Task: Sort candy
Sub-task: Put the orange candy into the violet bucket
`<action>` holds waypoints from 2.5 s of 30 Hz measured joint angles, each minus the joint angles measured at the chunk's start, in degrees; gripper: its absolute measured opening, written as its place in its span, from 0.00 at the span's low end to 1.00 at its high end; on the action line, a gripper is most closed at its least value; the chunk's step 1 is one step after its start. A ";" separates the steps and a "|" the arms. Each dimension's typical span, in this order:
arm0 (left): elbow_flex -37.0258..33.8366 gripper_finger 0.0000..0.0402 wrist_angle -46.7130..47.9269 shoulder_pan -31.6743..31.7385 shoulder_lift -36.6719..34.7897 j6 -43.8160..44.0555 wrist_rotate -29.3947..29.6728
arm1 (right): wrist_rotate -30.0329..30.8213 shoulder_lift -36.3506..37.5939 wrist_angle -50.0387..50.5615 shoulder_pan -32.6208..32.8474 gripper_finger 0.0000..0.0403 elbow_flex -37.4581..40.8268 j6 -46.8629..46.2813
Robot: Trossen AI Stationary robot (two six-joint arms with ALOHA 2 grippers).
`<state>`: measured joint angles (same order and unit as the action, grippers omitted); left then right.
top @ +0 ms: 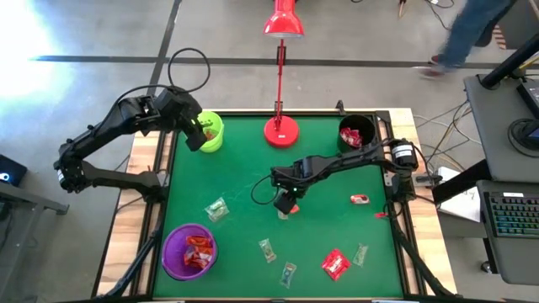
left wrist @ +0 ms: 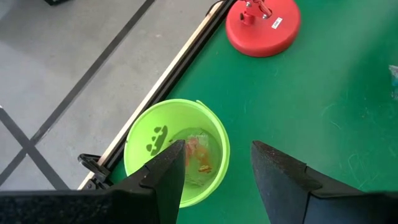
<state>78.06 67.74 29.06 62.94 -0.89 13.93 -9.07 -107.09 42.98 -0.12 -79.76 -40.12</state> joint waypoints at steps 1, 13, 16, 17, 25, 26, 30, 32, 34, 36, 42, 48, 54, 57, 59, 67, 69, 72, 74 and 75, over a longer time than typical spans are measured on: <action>0.00 0.41 0.00 0.00 0.00 0.00 0.00 | 0.27 0.00 -0.04 0.10 0.43 0.08 -0.02; 0.00 0.41 -0.02 0.00 0.00 0.00 0.00 | 3.11 0.02 -0.20 2.09 0.43 0.67 -1.55; 0.00 0.41 -0.02 0.02 0.00 0.00 -0.02 | 3.39 0.02 -0.24 2.16 0.43 0.98 -1.55; 0.00 0.41 -0.02 0.00 0.00 0.00 -0.02 | 3.55 0.02 -0.29 2.16 0.43 1.01 -1.53; 0.00 0.41 -0.02 0.00 0.00 0.42 -0.04 | 3.73 0.02 -0.60 2.85 0.43 1.73 -2.72; 0.00 0.41 -0.02 0.01 0.00 0.44 -0.02 | 3.93 0.02 -0.74 3.08 0.43 1.98 -2.81; 0.00 0.41 -0.04 0.00 0.00 0.42 -0.02 | 4.64 0.02 -2.64 3.64 0.43 2.57 -2.97; 0.00 0.41 -0.05 0.02 0.00 0.42 -0.02 | 4.64 0.04 -3.12 3.67 0.43 2.92 -2.97; 0.00 0.41 -0.06 0.01 0.00 0.42 -0.02 | 4.68 0.04 -3.21 3.66 0.43 3.48 -2.97; 0.00 0.41 -0.11 0.02 0.00 0.42 -0.02 | 4.69 0.04 -3.48 3.63 0.43 4.24 -3.43; 0.00 0.41 -0.91 0.02 0.00 0.42 -0.02 | 4.78 0.04 -6.16 3.61 0.43 6.09 -3.52; 0.00 0.41 -1.21 0.00 0.00 0.42 -0.02 | 4.93 0.07 -7.59 3.61 0.39 7.83 -3.39; 0.00 0.41 -1.19 0.02 0.00 0.42 -0.02 | 4.99 0.31 -8.45 3.54 0.25 9.33 -4.04; 0.00 0.41 -1.16 0.02 0.00 0.42 -0.02 | 4.70 0.31 -8.17 3.54 0.18 8.95 -3.86; 0.00 0.41 -1.13 0.02 0.00 0.69 -0.02 | 3.94 0.24 -7.77 3.54 0.15 8.43 -3.67; 0.00 0.41 -0.30 0.01 0.00 1.90 -0.02 | 2.44 0.51 -6.02 3.63 0.12 6.50 -3.52; 0.00 0.41 -0.26 0.02 0.00 1.92 -0.95 | 2.44 0.83 -4.22 3.63 0.12 5.62 -3.49; 0.00 0.41 -0.23 0.02 0.00 1.97 -6.30 | 2.57 1.73 -1.53 3.63 0.12 3.84 -3.39; 0.00 0.41 -0.27 0.02 0.00 2.03 -11.93 | 2.60 2.71 -1.11 3.63 0.12 2.59 -3.37; -0.05 0.41 -0.48 0.00 0.04 2.15 -14.80 | 2.62 3.06 -1.22 3.63 0.12 1.75 -3.34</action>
<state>78.01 67.26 29.06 62.98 1.26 -0.86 -6.45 -104.03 41.76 3.51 -78.01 -43.46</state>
